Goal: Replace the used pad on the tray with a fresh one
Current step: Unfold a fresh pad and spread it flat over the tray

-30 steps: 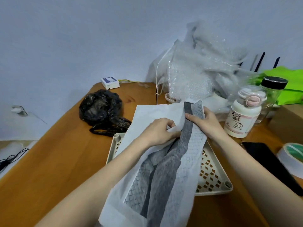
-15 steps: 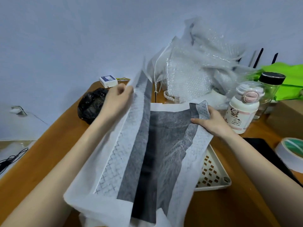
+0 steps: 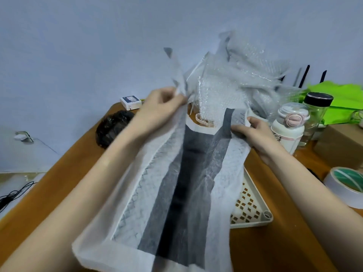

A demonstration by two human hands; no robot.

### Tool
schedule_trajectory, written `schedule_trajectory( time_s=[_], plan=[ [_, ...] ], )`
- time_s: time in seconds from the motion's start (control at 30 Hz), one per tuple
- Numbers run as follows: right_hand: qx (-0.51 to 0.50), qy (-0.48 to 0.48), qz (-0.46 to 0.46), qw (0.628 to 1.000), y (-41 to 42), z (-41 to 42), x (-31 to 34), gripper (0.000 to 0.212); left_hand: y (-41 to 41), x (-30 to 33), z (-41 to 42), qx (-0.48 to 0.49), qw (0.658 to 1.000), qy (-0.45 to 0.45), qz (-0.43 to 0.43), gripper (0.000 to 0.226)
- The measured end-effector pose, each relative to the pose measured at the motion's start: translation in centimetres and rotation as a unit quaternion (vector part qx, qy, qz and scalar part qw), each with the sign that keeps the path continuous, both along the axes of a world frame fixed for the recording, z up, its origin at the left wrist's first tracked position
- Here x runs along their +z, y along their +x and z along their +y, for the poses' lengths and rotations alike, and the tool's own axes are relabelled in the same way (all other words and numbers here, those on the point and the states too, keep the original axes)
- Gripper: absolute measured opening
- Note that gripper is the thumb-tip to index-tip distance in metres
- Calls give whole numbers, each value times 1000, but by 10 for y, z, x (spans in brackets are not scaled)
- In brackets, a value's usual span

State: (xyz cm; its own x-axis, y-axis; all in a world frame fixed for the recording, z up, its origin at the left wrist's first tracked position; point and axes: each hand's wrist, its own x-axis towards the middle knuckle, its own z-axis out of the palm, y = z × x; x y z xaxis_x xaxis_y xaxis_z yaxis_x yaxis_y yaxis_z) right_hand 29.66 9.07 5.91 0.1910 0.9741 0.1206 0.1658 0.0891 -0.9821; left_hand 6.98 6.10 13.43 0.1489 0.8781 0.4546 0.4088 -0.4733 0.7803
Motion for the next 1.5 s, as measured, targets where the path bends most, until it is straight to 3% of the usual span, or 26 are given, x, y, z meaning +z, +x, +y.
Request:
schedule_trajectory(
  time_s=[0.1,0.27,0.33,0.47,0.57,0.67,0.73,0.83,0.93,1.03,1.2,1.27,1.3,1.4,1.5],
  plan=[
    [25,15,52,998,-9,-5,9,35,29,-18,2,-47,997,19,58,28],
    [16,41,85,995,-20,-9,18,30,61,-42,-6,-76,989,32,124,19],
    [10,49,104,993,-21,-10,19,28,65,-45,-9,-68,988,48,133,27],
    [15,28,138,990,-21,-9,22,53,69,-49,-7,-83,986,44,140,33],
    [14,8,144,989,-22,-10,25,88,72,-52,-10,-114,983,0,143,40],
    [-16,39,128,991,-24,-11,25,70,72,-51,-17,-138,978,-14,154,35],
    [-34,53,109,992,-23,-9,23,57,70,-49,-17,-137,985,-10,108,36],
    [-30,64,79,994,-19,-7,20,47,57,-49,-5,-60,998,20,20,29],
    [-16,74,43,996,-15,-8,17,48,31,-61,24,22,997,17,69,21],
    [-16,81,-3,997,-10,-6,11,54,2,-87,53,67,977,-110,171,34],
    [-31,14,-44,998,9,-3,-14,90,-21,-127,71,84,938,-245,230,42],
    [-27,-15,-57,998,21,1,-26,109,-19,-134,73,82,939,-260,209,42],
    [-25,-29,-66,997,24,1,-29,107,-16,-135,74,85,941,-264,194,41],
    [-28,-47,-95,994,23,-11,-28,70,-10,-137,83,85,951,-276,114,36],
    [-19,-32,-101,994,25,-10,-36,65,-8,-133,86,82,951,-296,30,28]
  ],
)
